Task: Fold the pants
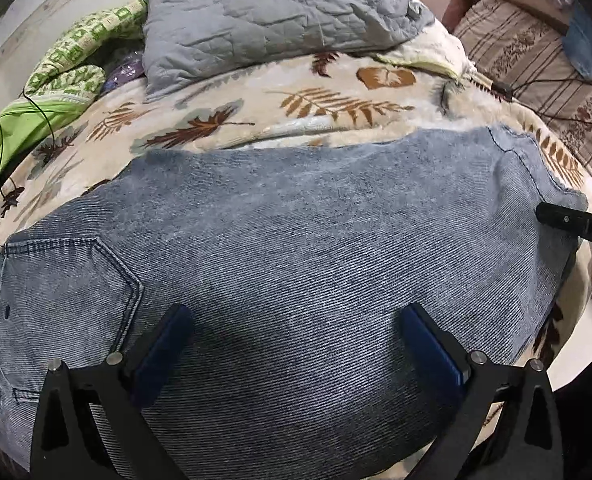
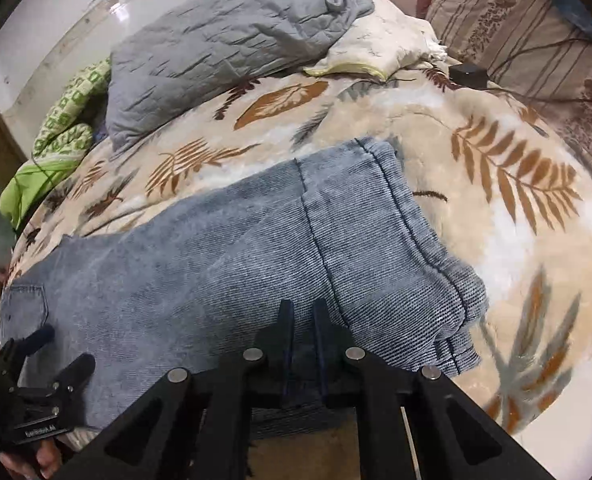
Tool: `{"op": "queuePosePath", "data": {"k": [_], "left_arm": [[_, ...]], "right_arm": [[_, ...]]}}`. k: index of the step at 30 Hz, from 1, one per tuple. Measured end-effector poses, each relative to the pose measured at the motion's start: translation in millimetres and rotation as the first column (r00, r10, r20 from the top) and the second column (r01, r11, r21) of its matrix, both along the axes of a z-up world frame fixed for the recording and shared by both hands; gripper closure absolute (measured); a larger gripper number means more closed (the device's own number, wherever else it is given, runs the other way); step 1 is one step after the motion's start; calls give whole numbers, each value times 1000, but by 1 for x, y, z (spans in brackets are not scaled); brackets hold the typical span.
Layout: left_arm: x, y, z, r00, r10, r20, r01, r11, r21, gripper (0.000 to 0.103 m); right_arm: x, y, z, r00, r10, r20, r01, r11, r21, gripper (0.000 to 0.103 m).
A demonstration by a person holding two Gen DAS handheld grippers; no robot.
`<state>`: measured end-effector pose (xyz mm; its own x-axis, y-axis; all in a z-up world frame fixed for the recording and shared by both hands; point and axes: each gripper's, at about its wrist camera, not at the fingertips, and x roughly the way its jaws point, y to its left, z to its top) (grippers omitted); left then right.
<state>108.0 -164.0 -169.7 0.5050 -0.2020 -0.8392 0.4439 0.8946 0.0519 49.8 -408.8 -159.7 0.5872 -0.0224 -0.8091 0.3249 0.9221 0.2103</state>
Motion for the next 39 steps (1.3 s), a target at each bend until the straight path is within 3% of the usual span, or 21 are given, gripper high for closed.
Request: {"op": "queuePosePath", "data": {"k": [2,4,8,11,14,17,18,20,24,27,28,31,33,34,37,39], "left_arm": [[3,1,4,999,13,-32,-13,1000,3,0],[2,-1,11,999,16,-37,-16,1000,8,0],[-17,-23,46,997,-59,40,59,998,12,0],[-25,-40,66,992,-102,81,100,995,25,0],[-29,-54,79,990,-122,74,123,992,-10,0],[-33,-62,76,991,-127,43,128,991,-29,0],[-33,-63,72,991,-130,37,131,991,-26,0],[-35,-62,63,991,-134,9,134,991,-20,0],[-38,-48,68,993,-122,-10,121,990,-74,0],[-32,-37,79,996,-83,19,84,994,-71,0],[-29,-30,85,998,-69,5,69,992,-102,0],[-26,-5,120,1000,-27,3,27,975,-220,0],[-28,7,152,997,-8,81,28,970,-243,0],[-29,11,165,992,-4,129,35,971,-236,0],[-31,17,181,963,24,269,5,994,-109,0],[-29,21,172,958,39,284,-20,997,-70,0]], "right_arm": [[-2,-1,3,1000,3,0,-3,1000,10,91],[-11,-12,15,998,-18,64,12,996,93,91],[-38,-46,40,967,-127,219,75,970,229,91],[-73,-90,48,915,-264,305,135,913,385,91],[-98,-120,42,876,-366,315,180,852,491,88],[-111,-139,35,853,-431,294,229,816,531,73],[-112,-143,31,850,-445,283,231,797,558,63],[-113,-144,26,849,-455,268,229,775,589,51],[-100,-129,38,872,-387,301,188,831,524,51],[-89,-122,38,876,-377,302,177,833,524,51],[-88,-119,37,877,-374,300,174,831,528,51],[-79,-110,37,888,-359,288,176,843,508,51],[-78,-105,43,883,-353,309,168,854,493,51],[-80,-103,47,874,-355,333,156,852,500,51],[-88,-95,70,843,-380,380,156,850,503,50],[-100,-82,103,805,-356,475,112,876,468,47]]}}
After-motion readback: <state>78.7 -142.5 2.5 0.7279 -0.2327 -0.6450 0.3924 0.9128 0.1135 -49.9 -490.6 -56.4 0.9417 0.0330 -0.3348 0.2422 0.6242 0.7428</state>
